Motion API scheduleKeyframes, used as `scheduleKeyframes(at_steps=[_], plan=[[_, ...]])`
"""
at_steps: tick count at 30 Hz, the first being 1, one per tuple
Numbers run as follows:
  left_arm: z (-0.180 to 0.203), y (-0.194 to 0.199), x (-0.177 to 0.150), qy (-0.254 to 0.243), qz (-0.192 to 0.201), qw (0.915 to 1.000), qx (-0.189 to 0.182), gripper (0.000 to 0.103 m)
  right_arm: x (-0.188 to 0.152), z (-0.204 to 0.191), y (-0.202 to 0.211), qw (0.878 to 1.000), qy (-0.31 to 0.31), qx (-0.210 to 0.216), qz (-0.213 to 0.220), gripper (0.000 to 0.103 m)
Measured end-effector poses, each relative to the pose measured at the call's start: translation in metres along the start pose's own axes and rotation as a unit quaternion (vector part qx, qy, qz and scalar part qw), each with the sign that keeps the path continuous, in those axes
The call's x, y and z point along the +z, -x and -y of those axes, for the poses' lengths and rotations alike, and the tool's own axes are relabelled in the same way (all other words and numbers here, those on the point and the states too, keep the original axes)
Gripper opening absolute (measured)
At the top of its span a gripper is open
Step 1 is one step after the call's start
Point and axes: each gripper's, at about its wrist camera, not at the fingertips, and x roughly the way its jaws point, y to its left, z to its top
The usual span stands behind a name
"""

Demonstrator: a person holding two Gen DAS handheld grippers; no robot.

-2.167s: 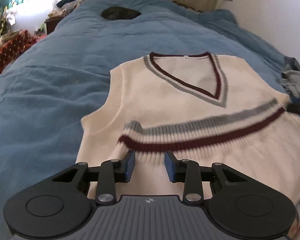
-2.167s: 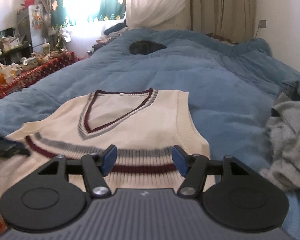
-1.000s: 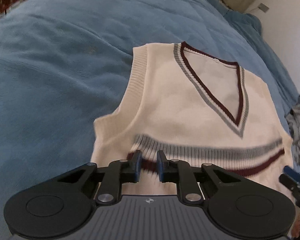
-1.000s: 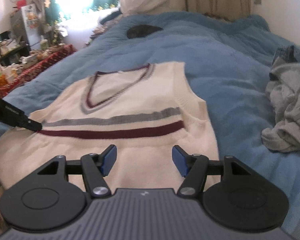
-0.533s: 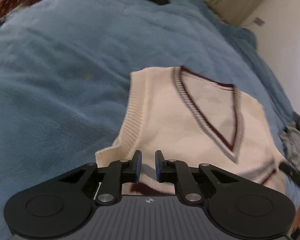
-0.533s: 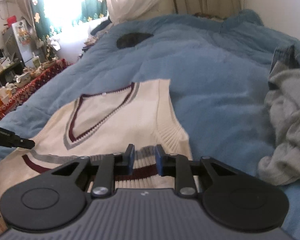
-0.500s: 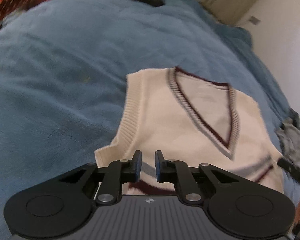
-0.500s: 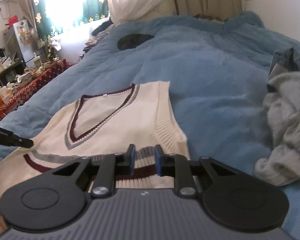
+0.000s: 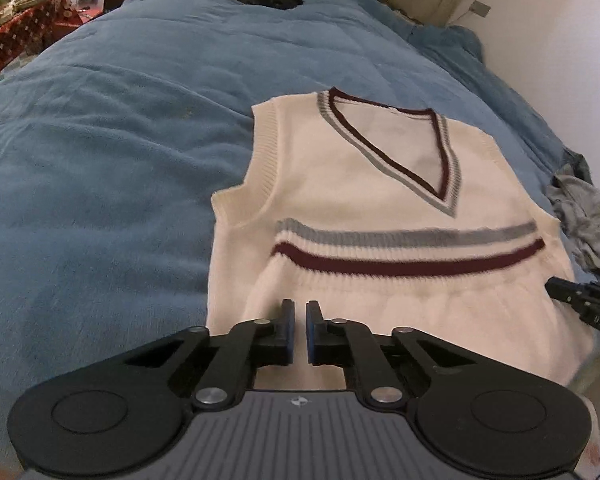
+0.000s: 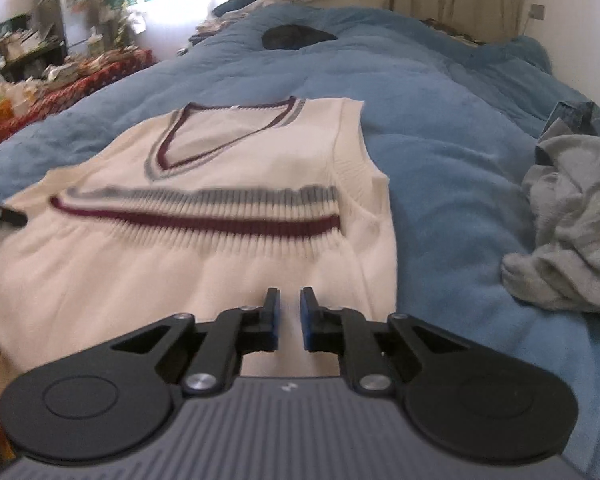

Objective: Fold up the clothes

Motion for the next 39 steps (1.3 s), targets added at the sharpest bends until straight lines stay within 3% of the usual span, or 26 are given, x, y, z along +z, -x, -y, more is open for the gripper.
scheduleKeyframes(at_steps=[7,13,16,18,20,22,23,33,39], plan=[[-0.002,-0.026,0.027,0.005,0.012,0.9999,0.009,0.008,0.035,0.005,-0.033,1.000,-0.007,0.002,0.012,0.012],[-0.011,-0.046,0.056,0.019,0.000,0.9998,-0.006,0.008,0.067,0.025,-0.041,0.999,-0.017,0.025,0.016,0.012],[-0.012,-0.049,0.071,0.014,-0.004,0.9998,-0.011,0.008,0.084,0.037,-0.041,1.000,-0.011,0.018,0.014,0.014],[-0.013,-0.049,0.082,0.010,-0.007,0.9997,-0.019,0.009,0.094,0.046,-0.039,0.999,-0.013,0.027,0.011,0.023],[-0.016,-0.047,0.093,0.007,-0.010,0.9993,-0.034,0.018,0.105,0.058,-0.039,0.999,-0.017,0.033,0.004,0.026],[-0.021,-0.047,0.104,0.006,-0.004,0.9993,-0.038,0.050,0.116,0.069,-0.043,0.999,-0.017,0.033,-0.001,0.034],[-0.024,-0.048,0.109,0.004,0.002,0.9994,-0.036,0.052,0.121,0.074,-0.047,0.999,-0.014,0.030,-0.004,0.035],[-0.054,-0.082,0.166,0.014,0.019,0.9980,-0.059,0.049,0.167,0.094,-0.108,0.999,0.016,0.036,-0.033,0.035],[-0.042,-0.111,0.191,-0.047,0.009,0.9970,-0.061,0.049,0.191,0.100,-0.143,0.998,0.030,0.048,-0.038,0.035]])
